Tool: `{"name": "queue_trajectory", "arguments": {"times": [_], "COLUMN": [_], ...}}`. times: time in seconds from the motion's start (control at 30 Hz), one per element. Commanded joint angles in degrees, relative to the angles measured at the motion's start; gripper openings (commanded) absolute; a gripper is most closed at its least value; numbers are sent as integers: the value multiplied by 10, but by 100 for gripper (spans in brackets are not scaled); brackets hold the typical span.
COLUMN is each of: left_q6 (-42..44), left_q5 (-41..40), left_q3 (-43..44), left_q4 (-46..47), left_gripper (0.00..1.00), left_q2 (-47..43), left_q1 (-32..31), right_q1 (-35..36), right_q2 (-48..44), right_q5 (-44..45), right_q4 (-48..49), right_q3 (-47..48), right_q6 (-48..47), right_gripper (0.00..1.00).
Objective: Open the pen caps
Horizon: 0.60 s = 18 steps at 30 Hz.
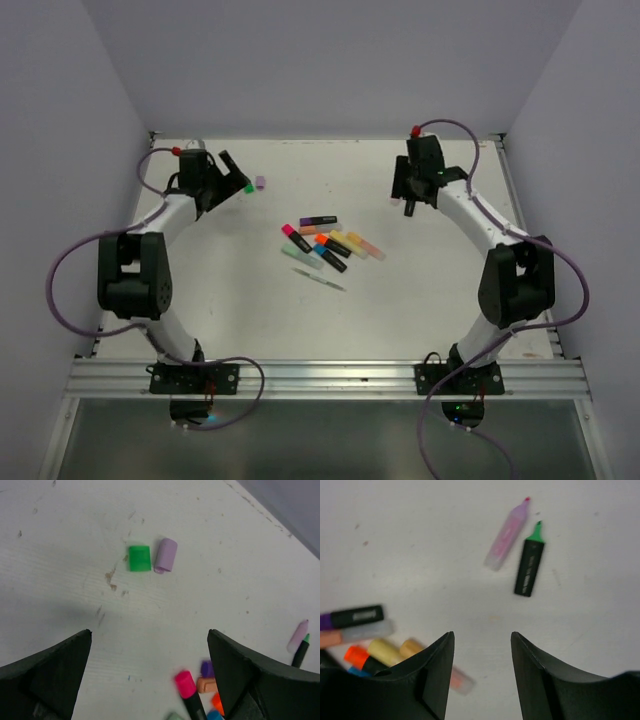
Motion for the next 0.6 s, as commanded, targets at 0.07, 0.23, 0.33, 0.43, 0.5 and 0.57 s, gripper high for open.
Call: {"name": "queue_trajectory", "arguments": {"times": [0.07,0.23,0.33,0.43,0.5,0.57], "left_q6": [-98,-104,-114,-110,-102,-92], "left_q5": [-11,-37,-5,14,14,9], "left_q3": [-113,-185,-242,-265,-267,-268], "left_q4": [89,83,117,123,113,104], "left_gripper": [100,100,100,100,100,100], "left_q2": [-166,-248,-294,-326,-341,-351], "left_q1": [-44,-146,-165,-169,-169,-169], "right_q1": [97,112,112,112,112,112], "right_q2": [-56,-102,-109,-99,-92,-86], "right_q5": [-62,-83,-69,-79,-90,-91], "right_q4": [-25,-5,0,10,23,31], "right_q3": [-84,-185,-212,-225,-230,-236], "right_q6": [-12,-27,-29,-36,-38,-42], "right_gripper": [52,51,50,50,49,49]}}
